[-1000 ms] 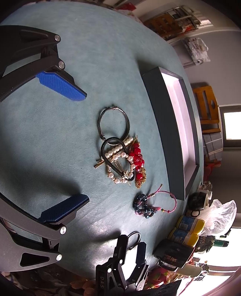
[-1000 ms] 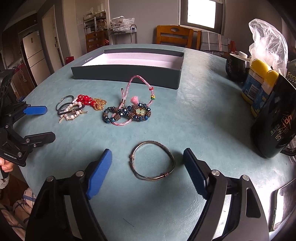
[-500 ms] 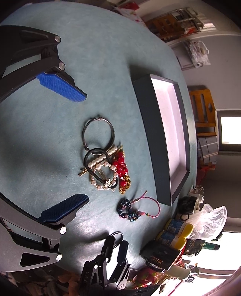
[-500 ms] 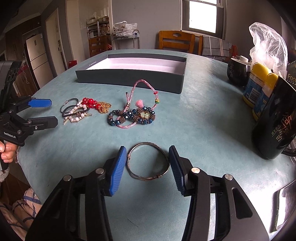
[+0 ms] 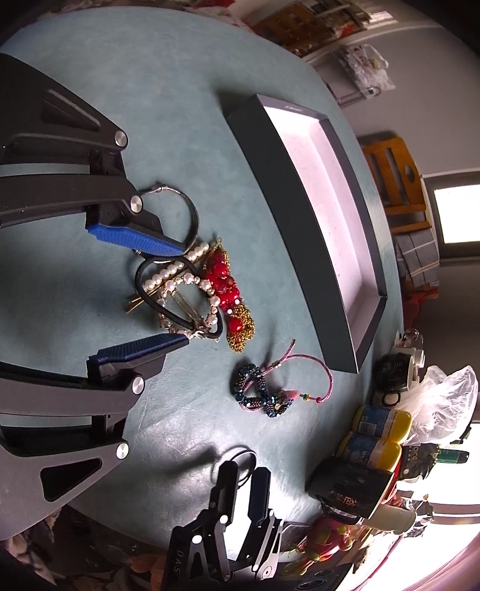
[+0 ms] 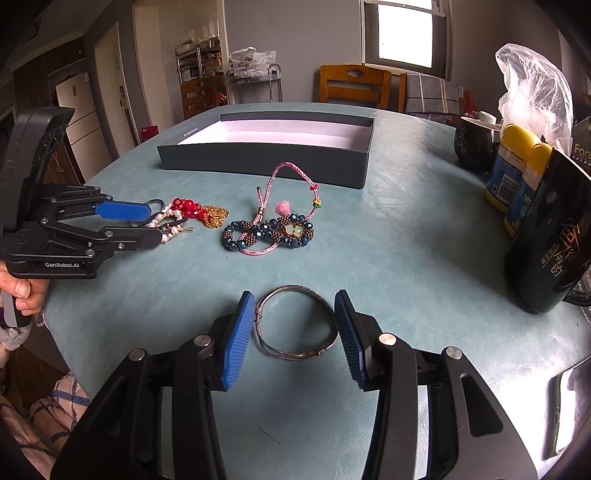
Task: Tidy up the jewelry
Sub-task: 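Grasp the black hair tie with the left gripper while the right gripper reaches the silver bangle, then lift the hair tie with the left gripper while the right gripper grasps the silver bangle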
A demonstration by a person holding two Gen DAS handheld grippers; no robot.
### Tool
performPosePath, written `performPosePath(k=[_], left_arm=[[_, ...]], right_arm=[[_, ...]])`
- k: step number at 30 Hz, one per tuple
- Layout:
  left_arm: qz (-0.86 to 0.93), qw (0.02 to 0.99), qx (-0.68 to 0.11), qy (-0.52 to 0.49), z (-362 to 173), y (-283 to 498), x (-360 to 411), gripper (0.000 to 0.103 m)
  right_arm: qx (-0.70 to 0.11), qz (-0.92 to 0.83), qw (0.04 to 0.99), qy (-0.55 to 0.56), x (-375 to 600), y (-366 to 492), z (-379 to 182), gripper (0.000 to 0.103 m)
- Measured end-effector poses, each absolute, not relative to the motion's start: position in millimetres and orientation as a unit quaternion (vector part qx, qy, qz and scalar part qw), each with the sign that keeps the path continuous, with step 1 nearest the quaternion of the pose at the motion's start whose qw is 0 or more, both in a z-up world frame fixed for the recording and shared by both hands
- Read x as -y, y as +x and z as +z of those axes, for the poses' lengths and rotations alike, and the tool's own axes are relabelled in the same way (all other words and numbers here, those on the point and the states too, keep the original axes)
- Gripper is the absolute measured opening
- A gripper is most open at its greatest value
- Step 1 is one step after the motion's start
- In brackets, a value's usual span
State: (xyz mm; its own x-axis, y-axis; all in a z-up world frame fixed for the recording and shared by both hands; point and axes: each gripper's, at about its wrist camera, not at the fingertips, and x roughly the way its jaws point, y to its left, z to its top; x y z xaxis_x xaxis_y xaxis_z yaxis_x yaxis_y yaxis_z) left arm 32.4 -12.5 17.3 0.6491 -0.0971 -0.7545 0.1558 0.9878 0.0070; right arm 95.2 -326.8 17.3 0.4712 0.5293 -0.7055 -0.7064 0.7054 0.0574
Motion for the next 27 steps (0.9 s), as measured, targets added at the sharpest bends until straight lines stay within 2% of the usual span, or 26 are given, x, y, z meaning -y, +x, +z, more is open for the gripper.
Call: performPosePath(k=[3,4,6,8,27], left_arm=[[-0.069,0.905,-0.418,0.048,16,33,13,0.036],[-0.069,0.904,-0.418,0.048,15,32,12,0.025],[-0.071,0.906,-0.415,0.045,17,30,10,0.020],[-0.071,0.907,-0.412,0.046,20,28,8,0.005],[-0.071,0.940,-0.331,0.025,82,19,-7,0.003]], right_arm=[[-0.367,0.362,0.848,-0.123,327,98,15,0.023],[-0.368,0.362,0.848,-0.119,328,98,15,0.023],[-0.369,0.360,0.849,-0.116,329,98,15,0.024],[-0.369,0.360,0.850,-0.112,331,98,15,0.024],[-0.366,0.369,0.842,-0.143,328,83,15,0.026]])
